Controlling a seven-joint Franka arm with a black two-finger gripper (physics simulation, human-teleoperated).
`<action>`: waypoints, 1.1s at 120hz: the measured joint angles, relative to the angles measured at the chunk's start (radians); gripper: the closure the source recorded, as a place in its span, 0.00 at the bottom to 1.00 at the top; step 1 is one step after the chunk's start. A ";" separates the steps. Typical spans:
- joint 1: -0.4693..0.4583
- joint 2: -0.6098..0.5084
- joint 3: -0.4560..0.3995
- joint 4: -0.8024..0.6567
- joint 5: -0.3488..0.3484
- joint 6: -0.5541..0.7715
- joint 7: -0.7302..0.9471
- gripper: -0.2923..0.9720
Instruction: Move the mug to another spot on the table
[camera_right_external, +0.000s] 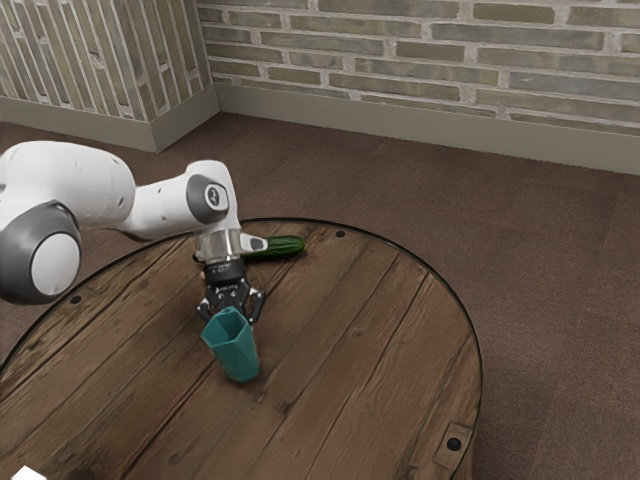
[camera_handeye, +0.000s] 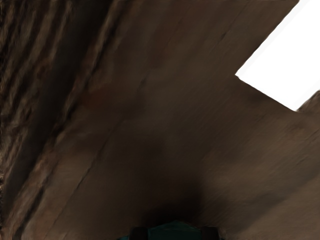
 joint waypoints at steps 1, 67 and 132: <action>0.000 0.000 0.000 0.000 -0.001 0.000 -0.001 0.82; 0.006 -0.068 -0.002 0.003 -0.027 -0.003 -0.024 0.32; -0.093 -0.690 -0.037 -0.219 0.317 0.052 0.468 0.24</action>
